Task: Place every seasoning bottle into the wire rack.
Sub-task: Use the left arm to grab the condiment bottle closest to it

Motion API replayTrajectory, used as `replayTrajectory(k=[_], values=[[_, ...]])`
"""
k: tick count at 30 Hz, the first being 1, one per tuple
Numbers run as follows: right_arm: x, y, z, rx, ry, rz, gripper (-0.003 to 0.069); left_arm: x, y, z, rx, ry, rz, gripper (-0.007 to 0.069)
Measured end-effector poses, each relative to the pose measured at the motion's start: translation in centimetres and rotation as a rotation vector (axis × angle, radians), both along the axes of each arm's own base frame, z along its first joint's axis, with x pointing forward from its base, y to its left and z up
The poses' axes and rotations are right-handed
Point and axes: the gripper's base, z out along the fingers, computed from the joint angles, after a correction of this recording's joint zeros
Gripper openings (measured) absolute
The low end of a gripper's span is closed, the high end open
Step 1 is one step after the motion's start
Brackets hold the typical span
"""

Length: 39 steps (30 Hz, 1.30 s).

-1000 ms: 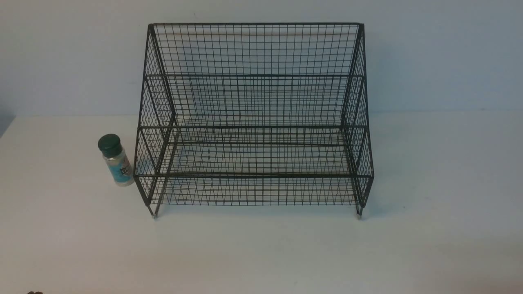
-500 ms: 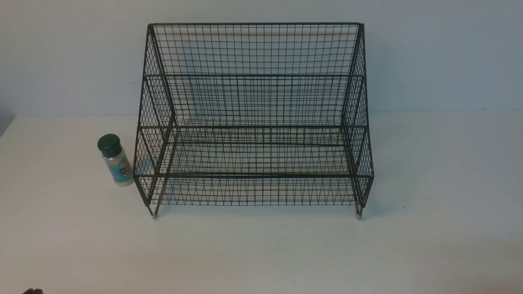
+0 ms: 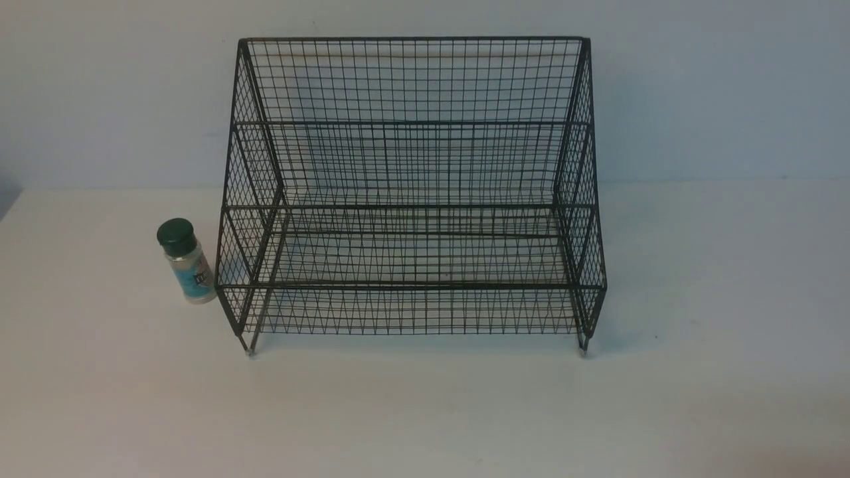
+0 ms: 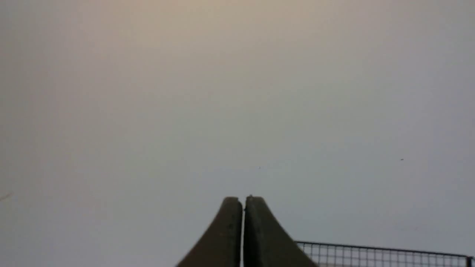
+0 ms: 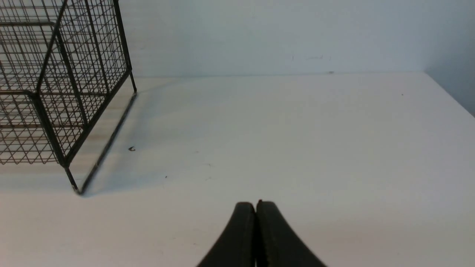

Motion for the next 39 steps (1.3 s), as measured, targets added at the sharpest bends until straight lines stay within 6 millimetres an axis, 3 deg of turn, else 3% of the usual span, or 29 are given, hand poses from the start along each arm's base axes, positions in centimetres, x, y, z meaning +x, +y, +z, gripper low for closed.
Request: replayTrajectory(k=[7,10,18,23,30,39], values=[[0.0,0.0,0.0,0.0,0.0,0.0,-0.0015,4.3,-0.2,0.2,0.062,0.237,0.052,-0.0005],[0.0,0.0,0.0,0.0,0.0,0.0,-0.0015,7.2,-0.3,0.0,0.081,0.335,0.068,-0.0005],[0.0,0.0,0.0,0.0,0.0,0.0,-0.0015,14.2,-0.6,-2.6,0.041,0.551,0.1,-0.0005],[0.0,0.0,0.0,0.0,0.0,0.0,-0.0015,16.5,-0.7,-4.2,0.054,0.577,0.12,-0.0005],[0.0,0.0,0.0,0.0,0.0,0.0,-0.0015,18.1,-0.8,-6.7,0.052,0.632,0.132,-0.0005],[0.0,0.0,0.0,0.0,0.0,0.0,-0.0015,20.8,-1.3,-6.6,-0.011,0.677,0.088,-0.0005]])
